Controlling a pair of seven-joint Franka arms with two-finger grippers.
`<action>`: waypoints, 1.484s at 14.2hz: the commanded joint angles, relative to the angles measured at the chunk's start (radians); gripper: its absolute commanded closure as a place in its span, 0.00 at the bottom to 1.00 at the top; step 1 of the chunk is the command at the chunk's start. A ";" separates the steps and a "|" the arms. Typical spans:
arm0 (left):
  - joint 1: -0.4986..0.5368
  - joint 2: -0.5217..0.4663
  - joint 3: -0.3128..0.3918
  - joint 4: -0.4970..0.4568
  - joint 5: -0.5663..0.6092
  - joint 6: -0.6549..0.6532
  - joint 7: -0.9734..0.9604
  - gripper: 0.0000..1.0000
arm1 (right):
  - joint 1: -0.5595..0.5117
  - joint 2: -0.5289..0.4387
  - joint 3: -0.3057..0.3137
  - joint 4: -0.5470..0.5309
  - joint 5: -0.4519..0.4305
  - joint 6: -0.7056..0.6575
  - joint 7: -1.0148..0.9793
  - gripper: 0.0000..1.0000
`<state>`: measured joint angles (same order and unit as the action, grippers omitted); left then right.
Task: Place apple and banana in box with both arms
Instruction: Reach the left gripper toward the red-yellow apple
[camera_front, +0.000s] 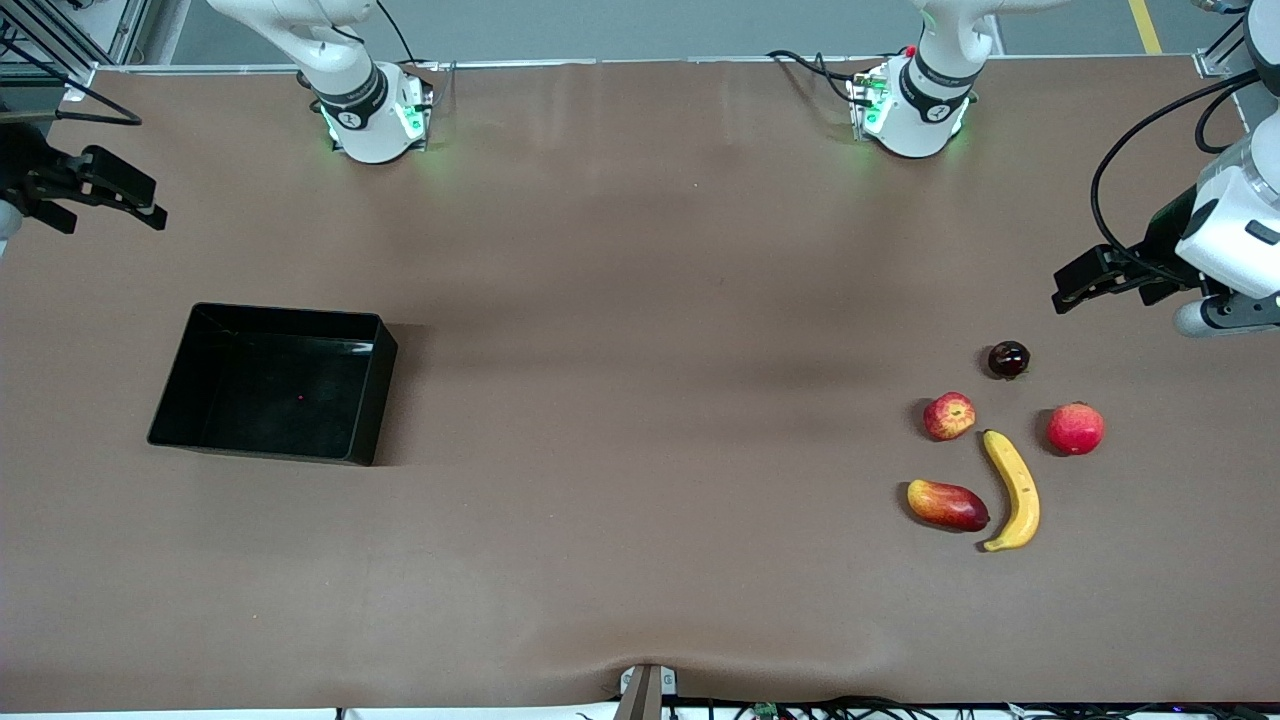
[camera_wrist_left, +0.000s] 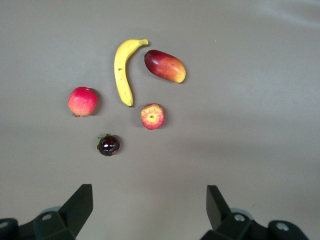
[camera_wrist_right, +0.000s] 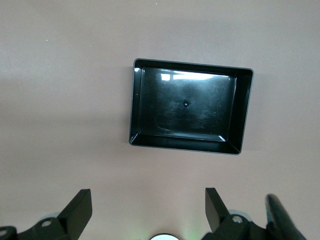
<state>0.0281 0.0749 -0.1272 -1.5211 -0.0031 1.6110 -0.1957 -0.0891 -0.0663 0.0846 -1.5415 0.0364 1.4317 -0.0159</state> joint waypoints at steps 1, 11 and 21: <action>0.006 0.003 -0.003 0.012 -0.011 0.003 0.001 0.00 | -0.006 -0.004 0.004 -0.002 0.000 0.007 -0.004 0.00; 0.012 0.199 -0.006 0.010 0.124 0.101 -0.016 0.00 | -0.125 0.065 -0.002 0.069 0.002 0.007 -0.302 0.00; 0.035 0.400 -0.008 -0.292 0.110 0.576 -0.088 0.00 | -0.354 0.275 0.000 0.063 0.019 0.196 -0.642 0.00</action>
<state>0.0496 0.4496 -0.1283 -1.7851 0.0989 2.1287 -0.2727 -0.3893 0.1637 0.0654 -1.5080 0.0211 1.6169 -0.5920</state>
